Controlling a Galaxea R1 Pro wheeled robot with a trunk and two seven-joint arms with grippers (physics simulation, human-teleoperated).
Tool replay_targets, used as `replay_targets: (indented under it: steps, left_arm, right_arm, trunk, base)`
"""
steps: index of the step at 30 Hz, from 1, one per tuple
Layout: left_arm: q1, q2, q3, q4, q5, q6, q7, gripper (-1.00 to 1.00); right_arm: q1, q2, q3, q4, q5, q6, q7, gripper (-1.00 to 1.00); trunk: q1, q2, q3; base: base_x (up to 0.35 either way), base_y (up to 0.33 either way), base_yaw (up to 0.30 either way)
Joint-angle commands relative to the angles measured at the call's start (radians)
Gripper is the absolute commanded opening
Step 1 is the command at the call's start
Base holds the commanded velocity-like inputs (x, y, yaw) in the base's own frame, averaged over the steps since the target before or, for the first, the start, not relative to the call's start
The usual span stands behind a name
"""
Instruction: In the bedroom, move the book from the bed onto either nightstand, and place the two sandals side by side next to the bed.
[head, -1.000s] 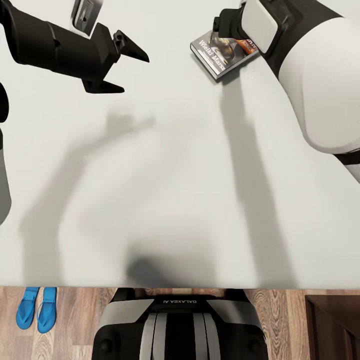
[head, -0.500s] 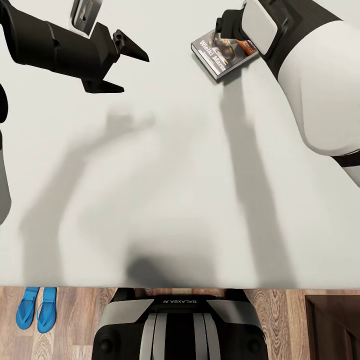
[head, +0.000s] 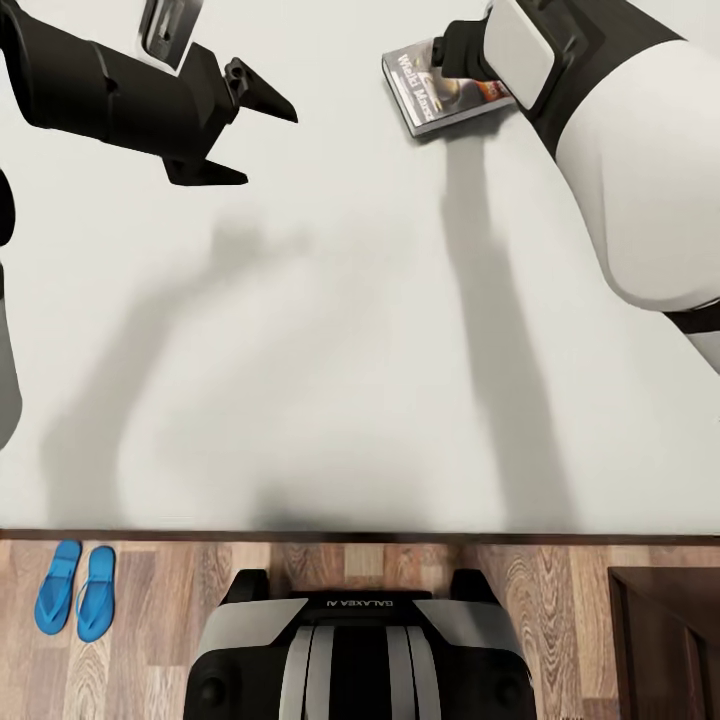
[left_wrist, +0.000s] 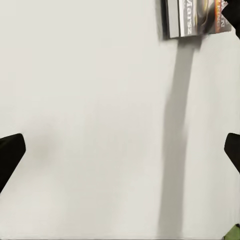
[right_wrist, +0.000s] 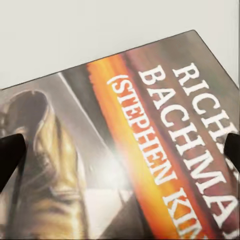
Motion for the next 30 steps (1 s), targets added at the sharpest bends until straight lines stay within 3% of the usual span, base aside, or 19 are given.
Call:
replay_targets:
  steps: [1, 25, 30]
  left_arm:
    - [-0.001, 0.000, 0.000, 0.000, 0.005, 0.008, 0.007, 1.00]
    - [-0.002, -0.001, 0.000, -0.002, 0.005, 0.006, 0.005, 1.00]
    - [-0.003, -0.002, 0.000, -0.003, 0.005, 0.007, 0.002, 1.00]
  right_arm:
    - [0.000, 0.001, -0.016, 0.033, 0.001, 0.005, -0.002, 1.00]
    - [-0.013, 0.001, -0.014, 0.029, 0.001, 0.008, -0.004, 1.00]
    - [-0.057, 0.001, -0.013, 0.028, 0.001, 0.012, -0.003, 1.00]
  trunk:
    - [0.000, 0.000, 0.000]
    - [0.000, 0.000, 0.000]
    - [0.000, 0.000, 0.000]
  base:
    - [-0.167, 0.000, 0.000]
    - [-0.095, -0.014, 0.000]
    - [-0.015, -0.003, 0.000]
